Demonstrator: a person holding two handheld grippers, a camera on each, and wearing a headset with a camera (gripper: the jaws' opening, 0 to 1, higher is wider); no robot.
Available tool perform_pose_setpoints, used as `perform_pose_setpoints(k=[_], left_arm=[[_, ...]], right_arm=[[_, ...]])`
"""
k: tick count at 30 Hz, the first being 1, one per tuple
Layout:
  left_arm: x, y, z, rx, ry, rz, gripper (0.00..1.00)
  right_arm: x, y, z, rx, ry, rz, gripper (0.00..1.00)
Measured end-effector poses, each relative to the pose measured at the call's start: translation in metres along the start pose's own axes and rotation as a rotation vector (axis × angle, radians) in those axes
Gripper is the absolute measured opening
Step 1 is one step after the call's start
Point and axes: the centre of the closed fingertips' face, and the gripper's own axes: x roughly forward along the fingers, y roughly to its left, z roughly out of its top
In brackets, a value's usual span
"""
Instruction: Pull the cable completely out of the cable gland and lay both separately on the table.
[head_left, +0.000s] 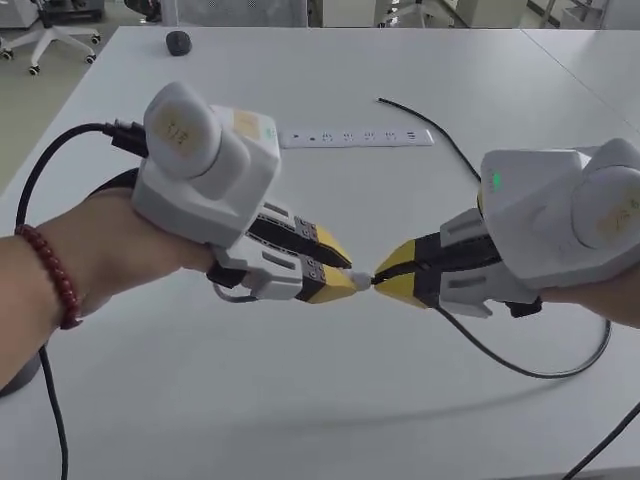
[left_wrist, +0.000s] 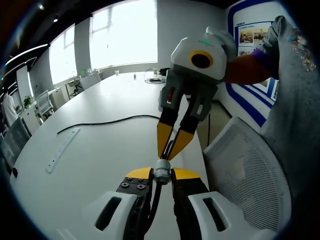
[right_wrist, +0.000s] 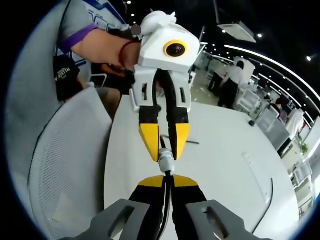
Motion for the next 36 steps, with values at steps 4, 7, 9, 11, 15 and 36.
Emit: perform_pose_setpoints(k=[4,7,9,11,15,36], left_arm=[[0.001,-0.002,-0.002,0.006,0.009,-0.018,0.21],[0.001,-0.001,-0.006,0.023,0.024,-0.003,0.24],[0.001,0.0,-0.007,0.022,0.026,0.006,0.24],[0.001,-0.002,-0.007,0.028,0.027,0.0,0.24],[0.002,0.0,-0.008,0.04,0.029,0.009,0.23],[-0.004,0.001,-0.015,0.068,0.075,0.028,0.15]], right_arm=[[0.0,-0.002,-0.001,-0.002,0.003,-0.007,0.0],[-0.001,-0.004,-0.001,0.0,0.0,-0.014,0.0],[-0.001,-0.004,0.0,0.002,-0.003,-0.016,0.0],[-0.001,-0.003,0.0,0.011,-0.004,-0.009,0.0],[-0.001,-0.001,0.003,0.019,-0.011,-0.009,0.0],[-0.001,0.006,0.003,0.006,0.002,-0.006,0.0]])
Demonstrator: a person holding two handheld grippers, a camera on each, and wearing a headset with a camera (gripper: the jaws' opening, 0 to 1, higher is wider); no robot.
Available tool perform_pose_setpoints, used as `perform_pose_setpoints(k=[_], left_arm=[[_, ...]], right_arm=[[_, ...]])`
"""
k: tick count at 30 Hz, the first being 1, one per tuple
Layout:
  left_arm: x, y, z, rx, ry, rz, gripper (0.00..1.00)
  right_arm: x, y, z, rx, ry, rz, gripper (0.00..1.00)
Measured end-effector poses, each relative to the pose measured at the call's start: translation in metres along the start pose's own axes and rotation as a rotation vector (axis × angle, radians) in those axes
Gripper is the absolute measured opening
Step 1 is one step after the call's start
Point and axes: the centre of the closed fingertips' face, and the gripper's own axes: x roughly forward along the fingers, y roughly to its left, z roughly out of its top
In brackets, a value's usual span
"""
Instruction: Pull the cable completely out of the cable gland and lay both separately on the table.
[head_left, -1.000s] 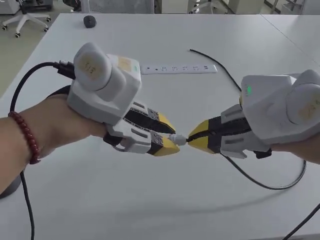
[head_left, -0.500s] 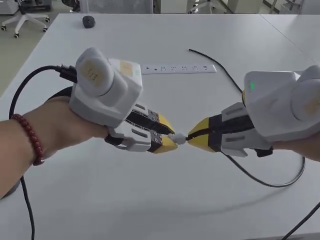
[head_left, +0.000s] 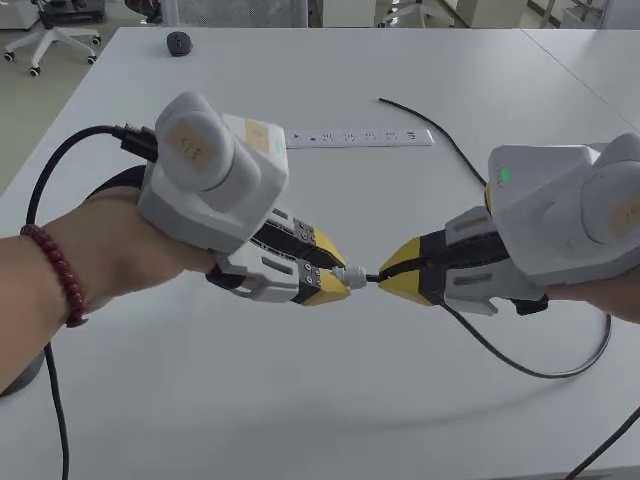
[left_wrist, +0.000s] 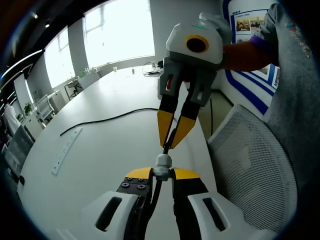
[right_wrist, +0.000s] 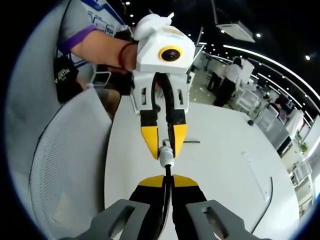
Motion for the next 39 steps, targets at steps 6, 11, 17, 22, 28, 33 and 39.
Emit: perform_pose_setpoints(k=[6,11,17,22,28,33,39], left_arm=[[-0.003,0.003,-0.004,0.003,0.005,0.009,0.15],[-0.009,0.006,-0.011,0.004,0.013,0.018,0.15],[-0.011,0.007,-0.014,0.007,0.018,0.023,0.15],[-0.012,0.007,-0.017,0.006,0.028,0.025,0.15],[-0.019,0.009,-0.02,-0.001,0.035,0.032,0.15],[-0.021,0.008,-0.021,0.0,0.041,0.032,0.15],[-0.022,0.009,-0.022,-0.013,0.04,0.036,0.15]], right_arm=[[-0.001,-0.002,-0.022,0.005,0.053,-0.007,0.0],[-0.008,-0.008,-0.058,0.045,0.128,-0.017,0.0],[-0.013,-0.012,-0.088,0.077,0.196,-0.031,0.0],[-0.015,-0.011,-0.108,0.114,0.225,-0.035,0.0],[-0.016,-0.01,-0.129,0.146,0.264,-0.036,0.0],[-0.016,-0.009,-0.135,0.173,0.266,-0.035,0.0],[-0.017,-0.008,-0.144,0.19,0.276,-0.034,0.0]])
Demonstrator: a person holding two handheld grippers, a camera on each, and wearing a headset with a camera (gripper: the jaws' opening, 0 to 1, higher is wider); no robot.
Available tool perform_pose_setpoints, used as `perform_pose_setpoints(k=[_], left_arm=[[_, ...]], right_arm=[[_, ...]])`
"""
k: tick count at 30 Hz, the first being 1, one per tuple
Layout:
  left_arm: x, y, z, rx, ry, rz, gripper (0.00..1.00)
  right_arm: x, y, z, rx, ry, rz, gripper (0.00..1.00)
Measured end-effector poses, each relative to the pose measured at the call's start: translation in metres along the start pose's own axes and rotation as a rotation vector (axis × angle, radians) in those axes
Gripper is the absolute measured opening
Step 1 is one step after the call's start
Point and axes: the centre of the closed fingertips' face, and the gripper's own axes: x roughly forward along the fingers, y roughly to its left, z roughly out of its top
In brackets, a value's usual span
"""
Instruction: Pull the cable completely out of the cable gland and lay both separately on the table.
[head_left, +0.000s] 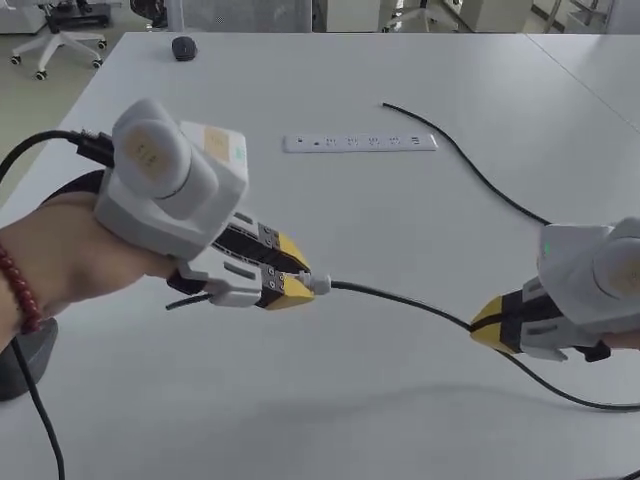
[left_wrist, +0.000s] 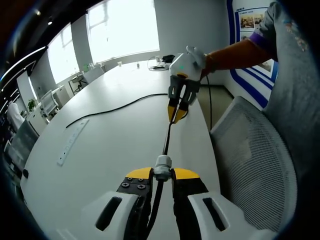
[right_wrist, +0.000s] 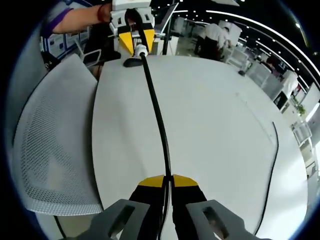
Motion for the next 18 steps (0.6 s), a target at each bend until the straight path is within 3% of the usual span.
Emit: perform_pose_setpoints(k=[11,18], left_arm=[[0.006,-0.002,-0.004,-0.019,0.022,-0.003,0.15],[0.007,0.003,-0.006,-0.04,0.036,0.008,0.15]], right_arm=[[0.008,0.004,-0.013,0.019,0.018,0.012,0.0],[0.004,0.005,-0.008,0.039,-0.003,0.012,0.0]])
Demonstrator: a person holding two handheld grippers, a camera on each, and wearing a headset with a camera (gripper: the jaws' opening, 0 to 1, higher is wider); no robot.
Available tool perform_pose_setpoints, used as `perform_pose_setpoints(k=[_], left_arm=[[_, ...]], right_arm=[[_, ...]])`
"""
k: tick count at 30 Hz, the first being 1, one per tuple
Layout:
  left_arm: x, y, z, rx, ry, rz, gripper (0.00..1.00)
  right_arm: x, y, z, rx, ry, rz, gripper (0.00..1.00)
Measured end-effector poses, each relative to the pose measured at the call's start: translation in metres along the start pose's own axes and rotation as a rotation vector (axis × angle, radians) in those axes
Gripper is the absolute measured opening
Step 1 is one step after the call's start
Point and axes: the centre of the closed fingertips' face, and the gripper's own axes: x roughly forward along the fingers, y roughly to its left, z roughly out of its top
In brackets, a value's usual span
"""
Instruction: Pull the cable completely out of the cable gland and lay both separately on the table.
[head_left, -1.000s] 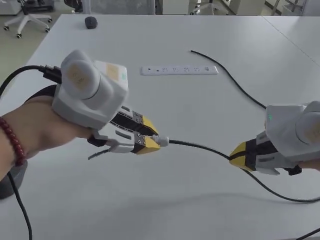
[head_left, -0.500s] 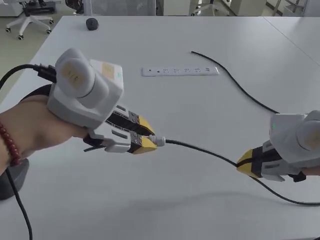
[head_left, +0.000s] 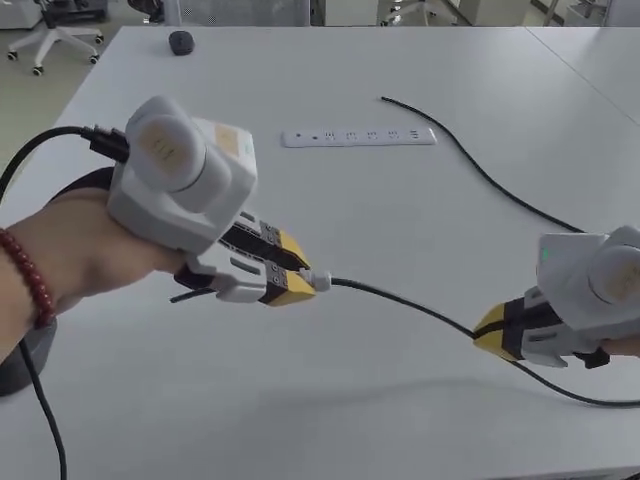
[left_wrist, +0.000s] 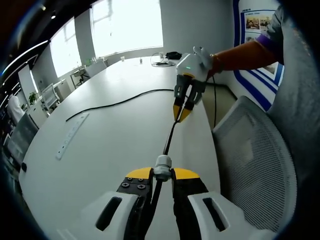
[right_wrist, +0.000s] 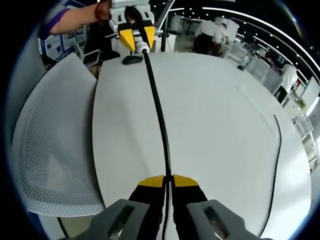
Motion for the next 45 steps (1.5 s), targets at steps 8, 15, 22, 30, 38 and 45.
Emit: perform_pose_setpoints(k=[8,15,22,30,38,45], left_arm=[[0.004,0.0,-0.002,-0.014,0.011,-0.002,0.15],[0.004,-0.001,0.001,-0.009,0.004,-0.007,0.15],[0.005,-0.005,0.005,0.001,-0.004,-0.014,0.15],[0.009,-0.008,0.008,0.004,-0.01,-0.024,0.15],[0.01,-0.01,0.012,0.013,-0.019,-0.032,0.15],[0.01,-0.013,0.013,0.025,-0.023,-0.037,0.15]], right_arm=[[-0.007,0.007,0.05,-0.064,-0.11,-0.022,0.09],[-0.019,0.023,0.119,-0.111,-0.252,0.005,0.07],[-0.015,0.036,0.145,-0.164,-0.277,0.043,0.04],[-0.008,0.038,0.15,-0.192,-0.271,0.049,0.03],[-0.002,0.042,0.153,-0.21,-0.254,0.071,0.03],[0.0,0.043,0.156,-0.224,-0.254,0.077,0.01]])
